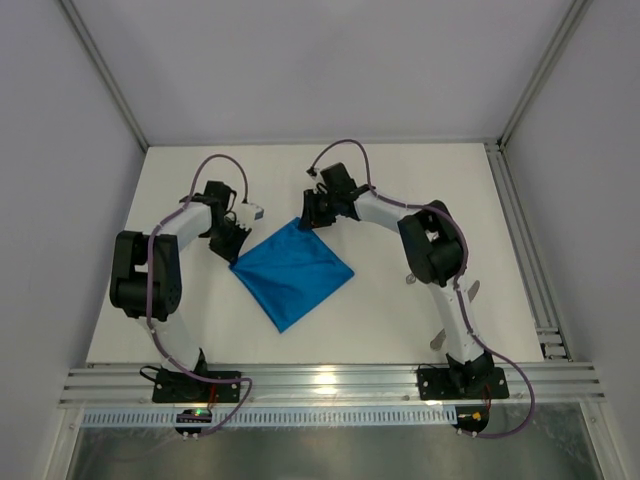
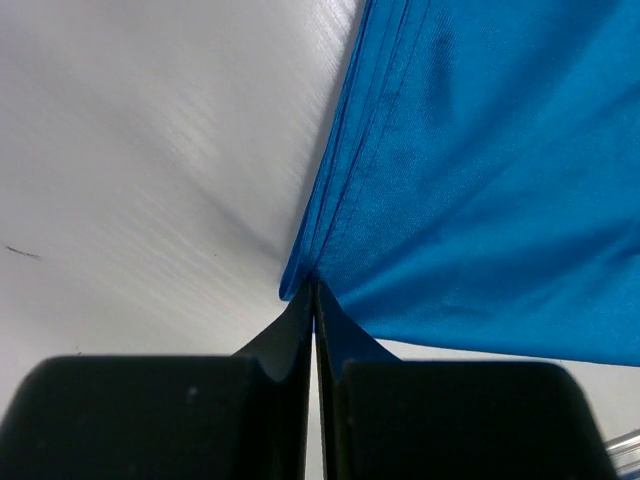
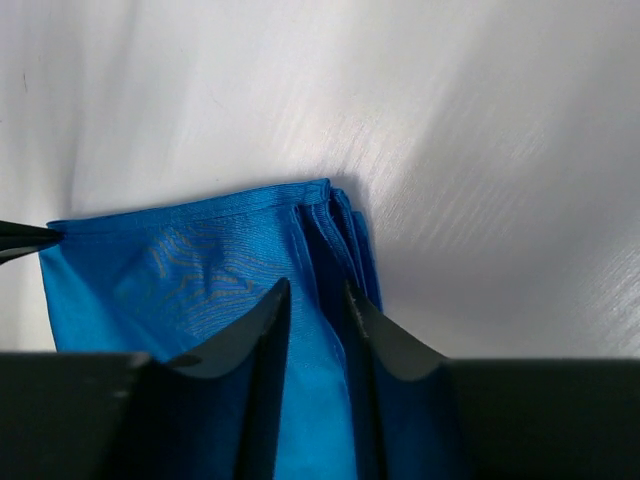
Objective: Fold the napkin into a case and place the utensils inside
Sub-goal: Smooth out the square-folded napkin at the center of the board.
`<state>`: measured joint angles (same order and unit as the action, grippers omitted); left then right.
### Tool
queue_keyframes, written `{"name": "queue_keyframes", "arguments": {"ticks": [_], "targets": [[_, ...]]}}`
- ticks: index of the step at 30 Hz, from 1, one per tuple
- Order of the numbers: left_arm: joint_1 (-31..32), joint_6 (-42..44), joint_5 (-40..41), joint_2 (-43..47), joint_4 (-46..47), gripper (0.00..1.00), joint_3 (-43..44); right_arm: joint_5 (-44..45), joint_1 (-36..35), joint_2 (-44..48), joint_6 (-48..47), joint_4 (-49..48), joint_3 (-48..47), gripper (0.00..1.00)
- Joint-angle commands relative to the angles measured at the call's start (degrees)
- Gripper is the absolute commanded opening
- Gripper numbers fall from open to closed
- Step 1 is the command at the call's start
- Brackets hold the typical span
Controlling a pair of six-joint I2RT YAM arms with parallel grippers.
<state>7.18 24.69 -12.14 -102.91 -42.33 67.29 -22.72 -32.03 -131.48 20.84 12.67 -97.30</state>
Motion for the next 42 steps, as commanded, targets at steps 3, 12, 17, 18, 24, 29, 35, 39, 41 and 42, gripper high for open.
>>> {"name": "queue_keyframes", "arguments": {"ticks": [3,12,17,18,24,29,35,39,41,42], "targets": [[-0.9,0.7,2.5,0.4,1.9,0.0,-1.2,5.7,0.3,5.9,-4.1,4.7,-2.2,0.45],[-1.0,0.4,1.4,2.2,5.1,0.17,-2.8,15.2,-1.7,25.5,-6.0,3.3,16.9,0.54],[-1.1,-0.8,0.6,4.8,6.9,0.35,-1.6,16.5,-5.7,32.9,-3.3,0.9,28.5,0.45],[-1.1,-0.9,0.6,5.3,6.6,0.37,-0.9,16.0,-7.1,34.3,-2.8,0.8,29.4,0.42],[-1.0,-0.6,-5.2,12.7,3.3,0.39,-0.2,10.4,-9.2,37.4,4.4,-5.9,38.7,0.12],[0.3,0.1,-4.6,14.5,1.5,0.32,-3.7,10.9,-9.2,37.0,9.0,-10.9,43.3,0.04],[3.7,0.5,-1.8,10.4,3.5,0.25,-7.8,13.9,-8.8,35.2,10.8,-10.3,45.1,0.04],[3.4,0.5,3.7,6.4,7.7,0.22,-7.8,14.7,-7.3,35.0,12.6,-10.6,47.5,0.04],[2.2,0.5,4.0,5.2,8.8,0.22,-7.3,14.5,-6.4,34.8,13.2,-10.9,48.9,0.04],[1.9,0.6,3.7,4.1,8.8,0.21,-6.7,14.0,-5.2,34.6,13.5,-11.2,49.4,0.04]]}}
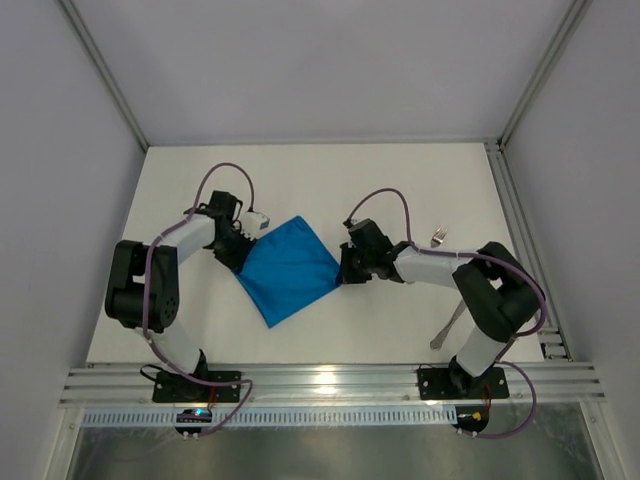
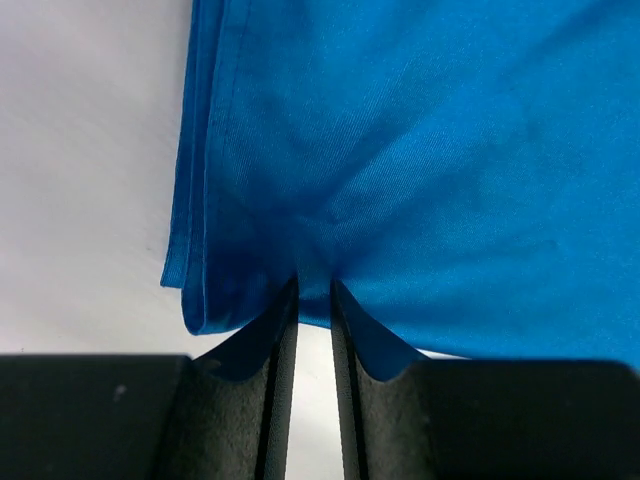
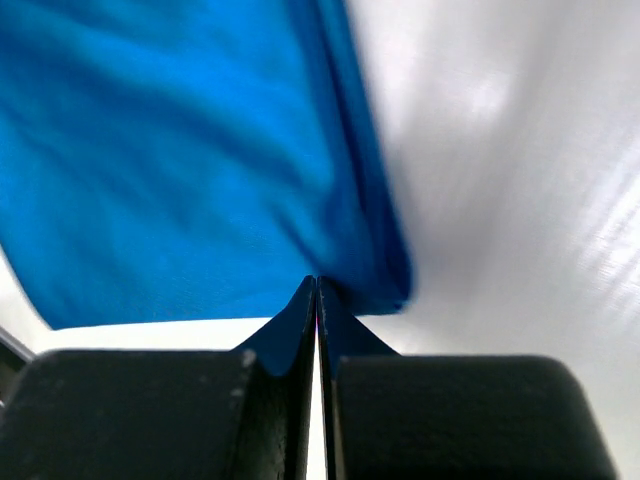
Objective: Fold the napkin into a case and place the utensils inside
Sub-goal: Smooth out the square-folded napkin at the center of the board.
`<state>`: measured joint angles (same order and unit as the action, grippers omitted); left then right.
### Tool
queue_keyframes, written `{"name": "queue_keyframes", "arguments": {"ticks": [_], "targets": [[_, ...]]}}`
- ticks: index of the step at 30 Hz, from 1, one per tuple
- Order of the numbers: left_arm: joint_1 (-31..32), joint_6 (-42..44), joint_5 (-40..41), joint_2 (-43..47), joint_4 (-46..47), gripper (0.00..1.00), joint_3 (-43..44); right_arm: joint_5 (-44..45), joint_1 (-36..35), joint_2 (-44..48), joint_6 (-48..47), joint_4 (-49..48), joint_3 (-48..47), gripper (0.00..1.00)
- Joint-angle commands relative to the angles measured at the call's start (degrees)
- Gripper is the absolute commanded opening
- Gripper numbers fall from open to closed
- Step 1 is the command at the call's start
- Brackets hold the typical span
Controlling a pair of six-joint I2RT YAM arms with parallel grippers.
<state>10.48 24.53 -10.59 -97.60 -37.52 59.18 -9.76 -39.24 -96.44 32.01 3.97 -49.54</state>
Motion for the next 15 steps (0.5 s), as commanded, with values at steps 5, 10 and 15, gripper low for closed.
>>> {"name": "queue_keyframes", "arguments": {"ticks": [5,10,15], "targets": [[-2.1,1.9,0.2,-1.9,4.4,0.21,0.4,1.1,3.0,-0.4,-0.1,-1.0,0.7,0.04],[-2.1,2.2,-1.6,-1.3,4.4,0.21,-0.8,5.0,1.2,2.3,-6.0,5.2,-6.3,0.04],[-2.3,2.0,-3.1,-0.7,4.2,0.22,-0.6,7.7,-8.0,4.2,-11.7,1.5,-12.2,0.04]]}}
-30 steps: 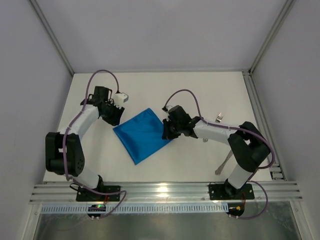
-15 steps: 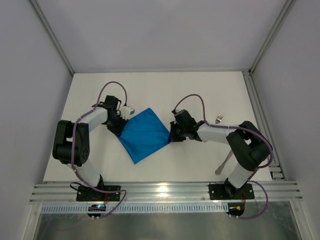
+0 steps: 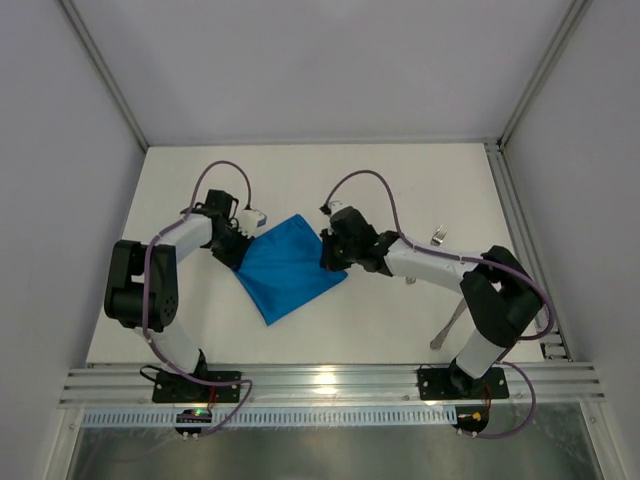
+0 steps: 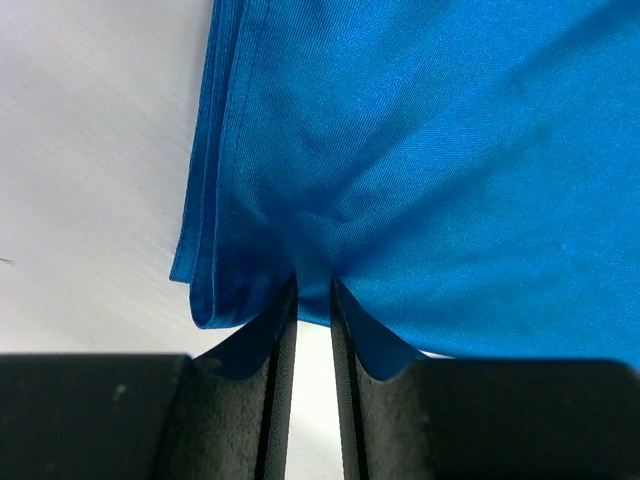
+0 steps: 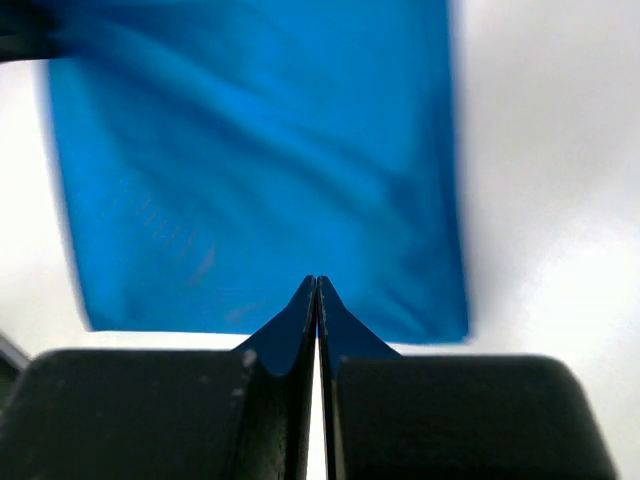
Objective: Fold the napkin into a case and place the utensils inside
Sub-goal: Smooth out the square-folded napkin at the center of the board.
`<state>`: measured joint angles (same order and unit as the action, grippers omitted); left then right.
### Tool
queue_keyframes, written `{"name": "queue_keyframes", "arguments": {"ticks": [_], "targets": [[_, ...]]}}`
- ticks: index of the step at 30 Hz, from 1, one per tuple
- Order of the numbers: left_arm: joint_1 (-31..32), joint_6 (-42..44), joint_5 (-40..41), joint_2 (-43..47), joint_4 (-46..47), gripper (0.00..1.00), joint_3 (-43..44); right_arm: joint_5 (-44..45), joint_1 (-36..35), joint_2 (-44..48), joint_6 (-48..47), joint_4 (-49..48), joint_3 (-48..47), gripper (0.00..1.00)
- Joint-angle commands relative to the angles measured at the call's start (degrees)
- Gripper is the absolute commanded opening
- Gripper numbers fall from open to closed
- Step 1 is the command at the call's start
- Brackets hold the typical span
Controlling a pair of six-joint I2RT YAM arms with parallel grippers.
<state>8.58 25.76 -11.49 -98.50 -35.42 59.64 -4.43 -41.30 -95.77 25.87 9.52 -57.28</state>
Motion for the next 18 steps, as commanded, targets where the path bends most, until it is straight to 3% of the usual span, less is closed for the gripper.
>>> {"name": "queue_keyframes", "arguments": {"ticks": [1,5,11,18], "targets": [[-0.5,0.7,-2.6,0.2,2.0,0.21,-1.0,0.9,-8.8,2.4,-6.0,-6.9,-4.4,0.04],[-0.9,0.2,-4.0,0.9,1.8,0.22,-0.9,-6.9,-13.7,-4.3,-6.4,-19.8,-5.3,0.04],[-2.2,-0.2,-5.8,0.4,0.9,0.22,-0.4,-6.8,-16.6,-14.2,-6.3,-31.0,-10.3,0.04],[-2.4,-0.5,-6.2,-0.1,0.9,0.22,-0.1,-8.2,-16.6,-24.3,-5.7,-26.0,-17.8,0.04]]}}
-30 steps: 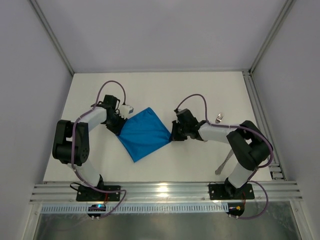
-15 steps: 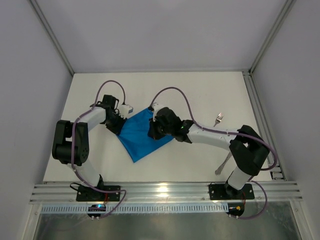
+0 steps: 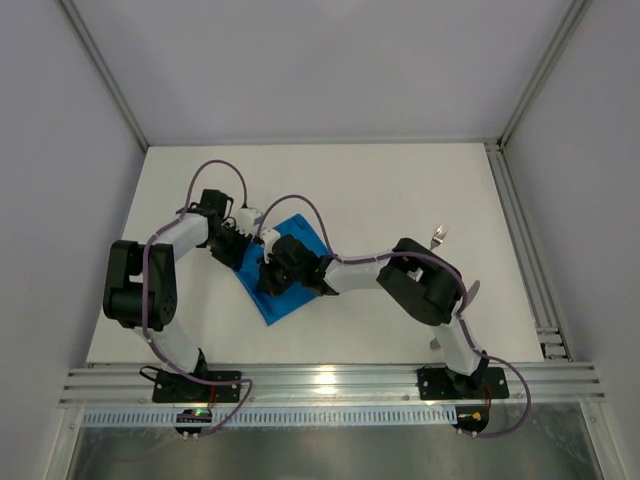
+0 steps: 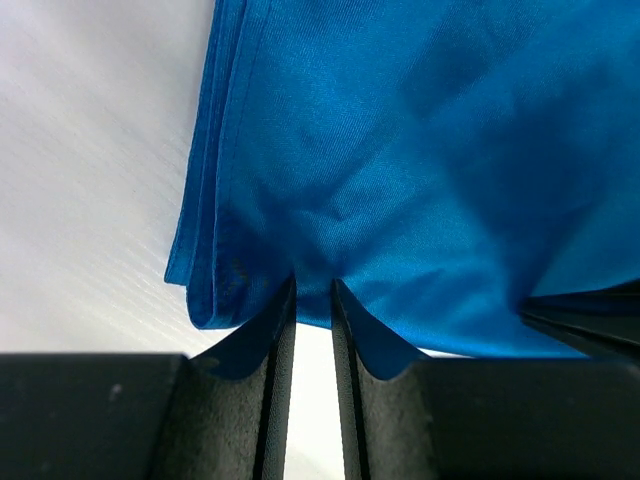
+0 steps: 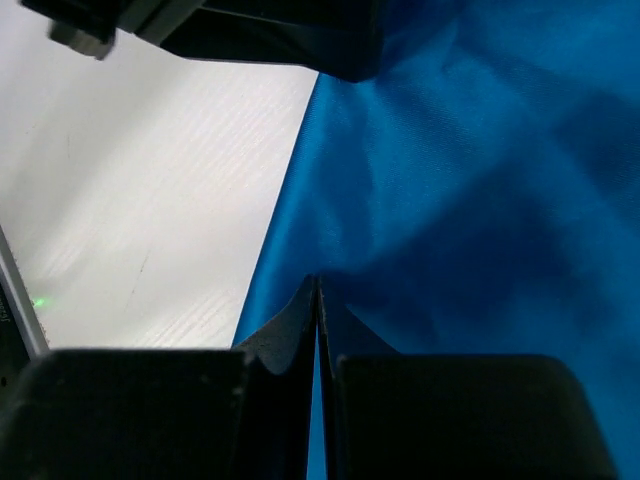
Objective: Fold the napkin into a case and place the utensils inside
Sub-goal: Smooth out the square-folded napkin at the center of the board.
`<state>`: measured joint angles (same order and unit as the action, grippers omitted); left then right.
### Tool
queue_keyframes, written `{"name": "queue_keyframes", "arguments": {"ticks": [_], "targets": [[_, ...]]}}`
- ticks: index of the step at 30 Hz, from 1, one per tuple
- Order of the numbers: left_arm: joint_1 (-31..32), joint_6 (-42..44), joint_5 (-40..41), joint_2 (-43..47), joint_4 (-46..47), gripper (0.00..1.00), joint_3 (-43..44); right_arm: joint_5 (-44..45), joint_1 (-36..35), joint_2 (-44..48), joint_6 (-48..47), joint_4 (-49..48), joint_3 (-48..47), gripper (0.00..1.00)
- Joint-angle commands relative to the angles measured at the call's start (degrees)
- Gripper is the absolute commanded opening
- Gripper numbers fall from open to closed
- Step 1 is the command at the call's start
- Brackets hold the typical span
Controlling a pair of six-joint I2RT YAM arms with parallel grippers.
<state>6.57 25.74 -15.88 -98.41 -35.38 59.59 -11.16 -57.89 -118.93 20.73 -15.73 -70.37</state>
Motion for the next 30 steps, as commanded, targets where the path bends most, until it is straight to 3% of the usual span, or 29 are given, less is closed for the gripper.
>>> {"name": "queue_keyframes", "arguments": {"ticks": [1,17,23,30], "targets": [[-0.3,-0.6,-1.7,-0.6,0.7,0.22,0.0,-3.8,-0.1,-2.4,-0.4,0.2,-4.8,0.04],[-2.6,-2.5,-0.1,-4.2,0.8,0.21,1.6,-9.3,-3.0,8.5,-11.1,9.5,8.8,0.04],[-2.6,-1.9,-0.7,-3.6,0.7,0.22,1.7,-7.3,-3.2,14.6,-8.6,9.7,14.9,0.04],[-2.6,0.0,-5.7,0.1,-0.6,0.28,1.6,-3.3,-0.3,24.7,-1.9,13.1,12.4,0.04]]}}
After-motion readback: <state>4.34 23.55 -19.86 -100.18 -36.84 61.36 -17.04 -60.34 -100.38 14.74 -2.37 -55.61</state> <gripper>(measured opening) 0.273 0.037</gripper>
